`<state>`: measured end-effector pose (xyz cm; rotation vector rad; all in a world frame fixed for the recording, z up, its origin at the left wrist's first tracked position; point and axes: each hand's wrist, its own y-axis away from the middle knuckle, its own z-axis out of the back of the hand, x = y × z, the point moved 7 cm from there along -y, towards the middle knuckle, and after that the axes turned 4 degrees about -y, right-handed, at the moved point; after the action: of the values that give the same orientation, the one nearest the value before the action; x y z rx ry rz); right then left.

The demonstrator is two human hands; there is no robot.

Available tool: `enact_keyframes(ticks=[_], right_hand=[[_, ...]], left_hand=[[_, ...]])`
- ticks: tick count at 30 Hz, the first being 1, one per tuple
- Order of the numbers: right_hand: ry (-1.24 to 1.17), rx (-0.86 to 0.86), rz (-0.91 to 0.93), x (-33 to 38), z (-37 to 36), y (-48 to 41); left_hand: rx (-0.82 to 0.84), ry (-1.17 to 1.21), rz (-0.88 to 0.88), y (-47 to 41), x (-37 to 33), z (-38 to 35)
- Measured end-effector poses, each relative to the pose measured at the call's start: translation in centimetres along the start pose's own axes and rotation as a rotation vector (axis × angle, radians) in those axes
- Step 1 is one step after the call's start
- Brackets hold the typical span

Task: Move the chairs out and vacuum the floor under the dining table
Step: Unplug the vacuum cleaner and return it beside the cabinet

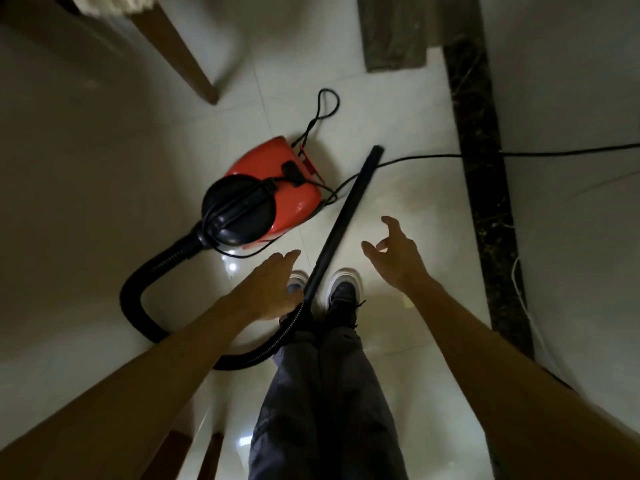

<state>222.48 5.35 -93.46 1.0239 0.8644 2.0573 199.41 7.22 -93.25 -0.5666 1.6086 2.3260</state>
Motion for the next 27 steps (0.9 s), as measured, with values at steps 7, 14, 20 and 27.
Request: enact_keyframes(ticks=[7, 14, 20, 27], right_hand=[[0.031, -0.180, 0.024, 1.9, 10.5, 7.1], [-0.043, -0.262, -0.034, -1.6, 17.5, 9.6], [-0.100, -0.285, -0.081, -5.7, 21.6, 8.9], [0.052, -0.313, -0.025, -9.0, 27.7, 6.0]], left_hand=[[-0.040, -0.217, -0.166, 3.4, -9.7, 6.2], [-0.045, -0.359, -0.283, 1.4, -17.8, 8.8], [-0.058, -0.400, -0.296, -1.9, -24.3, 8.7], [-0.030, -0.513, -0.328, -8.1, -33.6, 6.4]])
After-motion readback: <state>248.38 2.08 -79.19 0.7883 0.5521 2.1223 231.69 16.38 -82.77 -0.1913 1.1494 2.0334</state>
